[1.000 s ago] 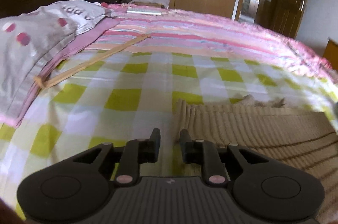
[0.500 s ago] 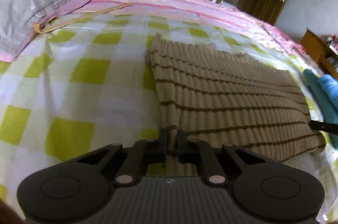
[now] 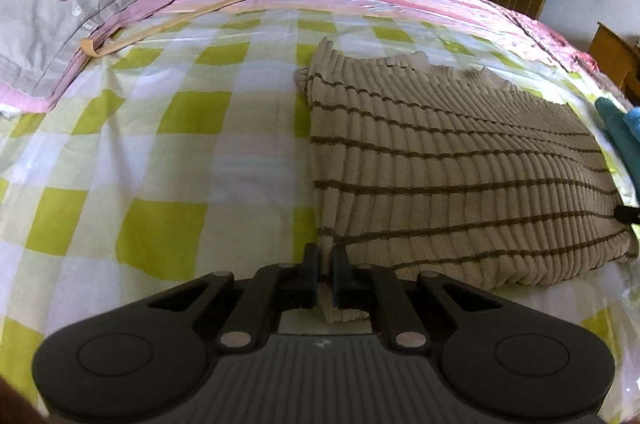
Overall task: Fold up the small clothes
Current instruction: 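Lift the held edge with both grippers and fold it over the sweater, then open both grippers and release the folded edge, then move both open tools along the folded sweater toward its end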
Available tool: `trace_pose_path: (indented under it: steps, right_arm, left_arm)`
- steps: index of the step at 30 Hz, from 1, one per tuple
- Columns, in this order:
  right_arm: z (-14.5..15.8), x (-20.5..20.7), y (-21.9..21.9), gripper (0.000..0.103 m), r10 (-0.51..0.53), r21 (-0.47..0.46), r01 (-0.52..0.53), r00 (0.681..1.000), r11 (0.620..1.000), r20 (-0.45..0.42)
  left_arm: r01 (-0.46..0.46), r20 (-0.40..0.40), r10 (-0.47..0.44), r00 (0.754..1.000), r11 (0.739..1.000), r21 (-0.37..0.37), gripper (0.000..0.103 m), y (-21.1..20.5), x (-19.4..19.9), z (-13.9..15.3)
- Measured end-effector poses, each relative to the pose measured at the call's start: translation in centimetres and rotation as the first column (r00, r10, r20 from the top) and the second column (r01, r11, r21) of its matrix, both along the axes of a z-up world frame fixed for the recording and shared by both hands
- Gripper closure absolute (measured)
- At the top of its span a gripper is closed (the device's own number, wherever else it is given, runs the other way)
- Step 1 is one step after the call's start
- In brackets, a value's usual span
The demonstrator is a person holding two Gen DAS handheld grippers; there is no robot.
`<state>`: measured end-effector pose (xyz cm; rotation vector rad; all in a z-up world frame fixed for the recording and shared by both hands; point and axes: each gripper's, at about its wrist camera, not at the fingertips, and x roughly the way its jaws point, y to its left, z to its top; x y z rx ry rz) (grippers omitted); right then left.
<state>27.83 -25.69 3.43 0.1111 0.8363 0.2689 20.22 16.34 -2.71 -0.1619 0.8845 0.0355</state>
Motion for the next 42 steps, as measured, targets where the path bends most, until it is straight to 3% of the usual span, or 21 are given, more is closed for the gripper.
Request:
trace_pose_path:
  steps: [4, 10, 14, 17, 20, 26, 28, 33, 36, 39, 41, 42]
  right_arm:
    - [0.3, -0.4, 0.4, 0.09, 0.021, -0.029, -0.021, 1.0, 0.999, 0.01]
    - [1.6, -1.2, 0.4, 0.089, 0.003, -0.043, -0.002, 1.0, 0.999, 0.026]
    - [2.3, -1.6, 1.4, 0.089, -0.007, -0.077, 0.013, 0.996, 0.997, 0.084]
    - [2.3, -1.5, 2.3, 0.089, -0.009, -0.083, 0.016, 0.996, 0.996, 0.092]
    - [2.4, -0.8, 3.1, 0.089, -0.01, -0.074, 0.016, 0.997, 0.997, 0.076]
    - [3.0, 2.8, 8.1, 0.086, 0.095, -0.063, -0.089, 0.992, 0.994, 0.086]
    - [2.5, 4.8, 10.2, 0.076, 0.117, -0.052, -0.113, 0.99, 0.992, 0.076]
    - [0.8, 9.1, 14.6, 0.074, 0.137, 0.06, -0.138, 0.99, 0.989, 0.02]
    - [-0.3, 10.5, 16.7, 0.071, 0.15, 0.048, -0.15, 0.989, 0.988, 0.001]
    - [-1.4, 11.0, 18.2, 0.074, 0.151, -0.046, -0.151, 0.988, 0.988, 0.012]
    - [-1.5, 10.9, 18.7, 0.085, 0.156, -0.083, -0.153, 0.987, 0.985, 0.032]
    - [-1.5, 10.9, 18.9, 0.097, 0.157, -0.087, -0.154, 0.987, 0.984, 0.034]
  left_arm:
    - [-0.012, 0.009, 0.012, 1.0, 1.0, -0.014, 0.086, 0.1, -0.2, 0.2]
    - [-0.059, 0.053, 0.062, 0.997, 0.997, -0.057, 0.083, 0.7, -1.4, 0.9]
    - [-0.074, 0.087, 0.075, 0.993, 0.997, -0.022, 0.083, 0.6, -1.8, 1.2]
    - [-0.094, 0.06, 0.093, 0.994, 0.995, 0.014, 0.083, 0.7, -1.6, 0.4]
    - [-0.116, 0.057, 0.116, 0.992, 0.993, -0.009, 0.083, 1.3, -1.8, -0.1]
    - [-0.141, 0.162, 0.142, 0.977, 0.99, -0.019, 0.082, 1.5, -1.5, 2.2]
    - [-0.117, 0.184, 0.121, 0.975, 0.993, -0.029, 0.078, 1.1, -0.6, 2.8]
    - [-0.043, 0.198, 0.047, 0.979, 0.999, -0.029, 0.074, -0.8, 1.8, 2.4]
    - [-0.005, 0.203, 0.01, 0.979, 1.0, -0.024, 0.072, -1.7, 2.3, 1.9]
    - [0.015, 0.212, -0.015, 0.977, 1.0, 0.002, 0.07, -2.2, 1.9, 1.5]
    - [0.022, 0.219, -0.023, 0.975, 1.0, 0.006, 0.07, -2.2, 1.8, 1.4]
    - [0.025, 0.224, -0.025, 0.974, 1.0, 0.004, 0.069, -2.2, 1.6, 1.3]
